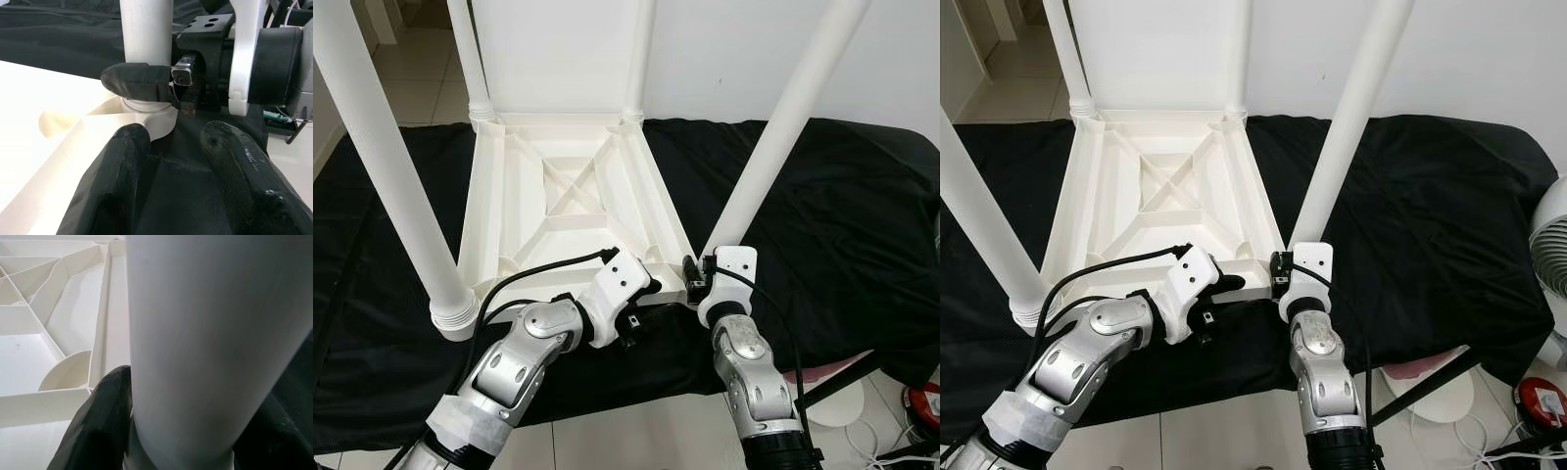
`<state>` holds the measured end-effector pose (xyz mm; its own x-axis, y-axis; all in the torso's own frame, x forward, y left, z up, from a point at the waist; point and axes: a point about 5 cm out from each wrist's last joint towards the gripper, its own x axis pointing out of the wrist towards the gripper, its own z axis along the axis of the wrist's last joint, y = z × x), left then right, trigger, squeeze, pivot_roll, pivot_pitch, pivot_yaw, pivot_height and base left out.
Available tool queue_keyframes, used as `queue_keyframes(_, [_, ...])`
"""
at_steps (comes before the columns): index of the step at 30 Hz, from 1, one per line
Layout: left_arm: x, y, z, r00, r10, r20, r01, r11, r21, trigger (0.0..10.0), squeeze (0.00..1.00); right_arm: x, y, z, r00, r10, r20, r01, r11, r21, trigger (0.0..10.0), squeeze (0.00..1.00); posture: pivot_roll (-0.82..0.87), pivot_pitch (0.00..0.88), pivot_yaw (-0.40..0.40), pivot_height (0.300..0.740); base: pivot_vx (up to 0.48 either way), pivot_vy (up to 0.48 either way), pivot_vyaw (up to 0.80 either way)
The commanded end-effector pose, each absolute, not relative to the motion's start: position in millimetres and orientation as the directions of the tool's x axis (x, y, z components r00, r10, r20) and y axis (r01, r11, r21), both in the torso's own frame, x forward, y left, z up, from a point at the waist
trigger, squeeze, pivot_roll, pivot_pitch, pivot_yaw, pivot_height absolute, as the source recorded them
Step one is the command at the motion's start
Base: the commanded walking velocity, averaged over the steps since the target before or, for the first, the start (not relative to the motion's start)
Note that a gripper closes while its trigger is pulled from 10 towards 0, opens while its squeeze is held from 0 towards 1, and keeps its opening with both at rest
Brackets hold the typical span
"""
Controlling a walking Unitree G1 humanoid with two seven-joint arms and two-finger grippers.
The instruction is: Building children table
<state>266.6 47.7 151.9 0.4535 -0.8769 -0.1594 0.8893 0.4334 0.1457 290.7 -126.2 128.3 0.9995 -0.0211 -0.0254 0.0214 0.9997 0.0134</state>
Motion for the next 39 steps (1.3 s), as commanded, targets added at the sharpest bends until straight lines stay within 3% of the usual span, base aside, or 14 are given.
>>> queue_keyframes(1, [263.3, 44.5, 152.3, 0.421, -0.892, -0.166, 0.905, 0.401, 0.141, 10.0, 0.00, 288.0, -134.4, 121.2, 0.995, -0.076, -0.069, 0.077, 0.997, 0.004, 10.0, 0.00, 0.04, 0.000, -0.064, 0.740, 0.000, 0.000, 0.00])
queue_keyframes(3, [263.8, 44.1, 152.7, 0.420, -0.892, -0.166, 0.906, 0.400, 0.142, 10.0, 0.00, 287.7, -133.1, 122.9, 0.995, -0.074, -0.064, 0.075, 0.997, 0.002, 10.0, 0.00, 0.04, 0.000, -0.062, 0.740, 0.000, 0.000, 0.00])
queue_keyframes(4, [264.7, 43.8, 153.6, 0.420, -0.893, -0.164, 0.905, 0.400, 0.143, 10.0, 0.00, 287.5, -131.4, 125.0, 0.996, -0.065, -0.053, 0.065, 0.998, 0.002, 10.0, 0.63, 0.03, 0.000, -0.064, 0.740, 0.000, 0.000, 0.00])
queue_keyframes(5, [264.7, 43.8, 153.6, 0.420, -0.893, -0.164, 0.905, 0.400, 0.143, 10.0, 0.00, 287.5, -131.4, 125.0, 0.996, -0.065, -0.053, 0.065, 0.998, 0.002, 10.0, 0.63, 0.03, 0.000, -0.064, 0.740, 0.000, 0.000, 0.00])
queue_keyframes(6, [265.4, 43.6, 154.0, 0.420, -0.893, -0.163, 0.905, 0.400, 0.144, 10.0, 0.00, 287.0, -129.7, 127.9, 0.998, -0.053, -0.033, 0.054, 0.998, 0.011, 10.0, 1.00, 0.03, 0.000, -0.064, 0.740, 0.000, 0.000, 0.00])
queue_keyframes(16, [264.9, 43.4, 153.4, 0.417, -0.894, -0.164, 0.907, 0.398, 0.139, 10.0, 0.00, 280.0, -143.2, 140.5, 0.999, 0.000, 0.055, -0.001, 1.000, 0.014, 10.0, 1.00, 0.02, 0.005, -0.067, 0.740, 0.000, 0.000, 0.00])
queue_keyframes(18, [264.4, 44.2, 152.9, 0.417, -0.894, -0.165, 0.907, 0.398, 0.137, 10.0, 0.00, 275.7, -147.8, 139.5, 0.997, 0.064, 0.050, -0.065, 0.998, 0.020, 10.0, 0.94, 0.02, 0.010, -0.066, 0.740, 0.000, 0.000, 0.00])
queue_keyframes(19, [264.2, 44.3, 152.9, 0.417, -0.894, -0.166, 0.907, 0.398, 0.136, 10.0, 0.00, 273.1, -150.1, 138.3, 0.992, 0.119, 0.046, -0.120, 0.993, 0.015, 10.0, 0.00, 0.02, 0.014, -0.064, 0.740, 0.000, 0.000, 0.00])
queue_keyframes(21, [264.2, 44.3, 152.9, 0.417, -0.894, -0.166, 0.907, 0.398, 0.136, 10.0, 0.00, 273.1, -150.1, 138.3, 0.992, 0.119, 0.046, -0.120, 0.993, 0.015, 10.0, 0.00, 0.02, 0.014, -0.064, 0.740, 0.000, 0.000, 0.00])
queue_keyframes(25, [264.2, 44.2, 152.7, 0.415, -0.894, -0.167, 0.908, 0.397, 0.134, 10.0, 0.00, 269.0, -162.9, 134.0, 0.957, 0.287, 0.032, -0.286, 0.957, -0.046, 10.0, 0.00, 0.02, 0.020, -0.061, 0.740, 0.000, 0.000, 0.00])
queue_keyframes(30, [264.3, 43.7, 152.6, 0.415, -0.894, -0.168, 0.908, 0.397, 0.132, 10.0, 0.00, 277.1, -177.0, 135.1, 0.922, 0.385, 0.029, -0.382, 0.920, -0.083, 10.0, 0.00, 0.02, 0.020, -0.060, 0.740, 0.000, 0.000, 0.00])
queue_keyframes(39, [268.3, 45.4, 153.6, 0.426, -0.888, -0.174, 0.903, 0.404, 0.148, 10.0, 0.00, 301.1, -167.4, 136.1, 0.845, 0.535, 0.010, -0.529, 0.838, -0.137, 10.0, 0.00, 0.03, 0.027, -0.059, 0.740, 0.000, 0.000, 0.00])
